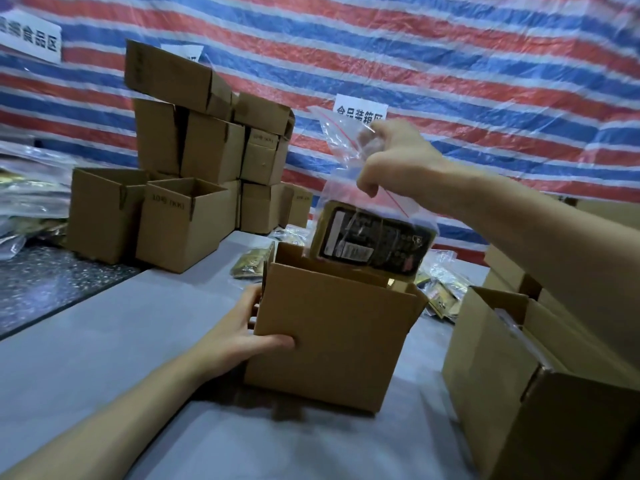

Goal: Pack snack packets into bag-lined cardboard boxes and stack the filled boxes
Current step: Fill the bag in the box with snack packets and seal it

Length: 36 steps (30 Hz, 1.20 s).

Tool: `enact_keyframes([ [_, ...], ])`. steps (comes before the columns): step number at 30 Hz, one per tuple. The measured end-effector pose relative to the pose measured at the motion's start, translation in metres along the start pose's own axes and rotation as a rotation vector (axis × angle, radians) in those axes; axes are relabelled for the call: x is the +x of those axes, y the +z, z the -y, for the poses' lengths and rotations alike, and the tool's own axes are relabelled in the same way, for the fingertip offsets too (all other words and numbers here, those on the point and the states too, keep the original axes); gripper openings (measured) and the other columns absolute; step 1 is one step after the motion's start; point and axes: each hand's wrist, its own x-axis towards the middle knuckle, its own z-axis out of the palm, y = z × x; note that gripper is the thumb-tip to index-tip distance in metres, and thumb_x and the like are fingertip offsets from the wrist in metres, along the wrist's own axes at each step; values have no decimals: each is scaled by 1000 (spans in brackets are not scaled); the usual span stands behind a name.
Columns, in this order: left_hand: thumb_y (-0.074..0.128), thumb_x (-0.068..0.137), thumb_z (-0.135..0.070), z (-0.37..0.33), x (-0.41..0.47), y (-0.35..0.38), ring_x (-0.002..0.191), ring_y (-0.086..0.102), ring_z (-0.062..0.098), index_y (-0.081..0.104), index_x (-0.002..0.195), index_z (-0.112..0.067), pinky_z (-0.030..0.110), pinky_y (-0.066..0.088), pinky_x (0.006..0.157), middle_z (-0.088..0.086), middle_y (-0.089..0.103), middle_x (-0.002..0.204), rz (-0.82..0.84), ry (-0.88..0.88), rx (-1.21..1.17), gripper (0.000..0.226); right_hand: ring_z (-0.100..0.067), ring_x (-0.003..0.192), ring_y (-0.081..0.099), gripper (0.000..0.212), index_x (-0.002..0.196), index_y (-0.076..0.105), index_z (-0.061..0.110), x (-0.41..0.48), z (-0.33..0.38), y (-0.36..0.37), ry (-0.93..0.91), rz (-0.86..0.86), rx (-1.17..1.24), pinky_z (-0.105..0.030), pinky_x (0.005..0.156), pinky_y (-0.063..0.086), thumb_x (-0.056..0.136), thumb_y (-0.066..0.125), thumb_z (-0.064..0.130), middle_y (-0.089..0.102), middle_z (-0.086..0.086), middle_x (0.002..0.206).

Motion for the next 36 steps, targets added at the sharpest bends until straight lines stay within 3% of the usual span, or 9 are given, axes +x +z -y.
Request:
enact_keyframes([
  [3,88,54,-46,2,0,0,117,66,16,38,145,-32,44,56,99,0,65,131,3,-4,-29,105,-15,101,58,64,126,56,10,5,7,-9,-6,-77,2,-22,73,51,68,77,-7,55,3,115],
  [5,88,55,-45,4,0,-1,117,67,17,39,145,-32,44,56,98,-2,66,130,3,-4,-44,103,-13,98,57,62,123,58,11,6,11,-11,-22,-100,-18,-21,69,46,68,80,-4,56,4,111],
  [10,87,58,-44,6,0,-1,114,68,14,42,142,-30,32,58,89,-9,69,125,18,6,-49,97,-15,93,59,56,120,55,9,-7,-4,7,38,217,-217,-28,75,55,70,68,-14,56,-4,113],
  [14,86,59,-42,4,-1,0,113,69,13,44,141,-29,27,57,86,-8,69,124,19,8,-41,93,-18,86,64,35,120,61,-5,-8,-23,15,89,252,-274,-34,76,60,86,58,-13,66,-19,108],
  [17,84,60,-41,2,-2,1,112,69,12,44,141,-26,25,56,85,-8,70,123,14,16,-36,91,-15,74,72,17,108,68,-5,-11,-32,19,150,395,-266,-26,66,62,94,59,-6,74,-13,96],
  [21,84,60,-43,0,-2,1,110,69,9,45,140,-28,22,56,84,-13,70,121,4,19,-31,91,-24,84,77,14,105,74,3,-16,-39,21,178,592,-351,-36,73,65,96,63,3,78,-9,88],
  [25,85,60,-43,1,-1,0,112,69,12,45,139,-27,25,57,86,-9,71,122,8,8,-34,90,-20,83,78,13,108,70,2,-10,-37,10,151,570,-232,-36,77,64,99,61,4,79,-5,91],
  [30,85,61,-42,3,-1,0,113,69,14,45,140,-26,25,57,86,-7,71,124,13,11,-34,90,-23,100,75,22,109,71,8,-8,-42,-10,163,806,-131,-45,86,62,105,49,10,77,-6,108],
  [36,85,61,-40,4,0,-1,113,69,15,46,139,-25,25,56,86,-5,71,123,33,23,-32,88,-28,85,70,33,104,73,3,-5,-65,-10,403,958,233,-38,72,61,105,41,13,70,-23,117],
])
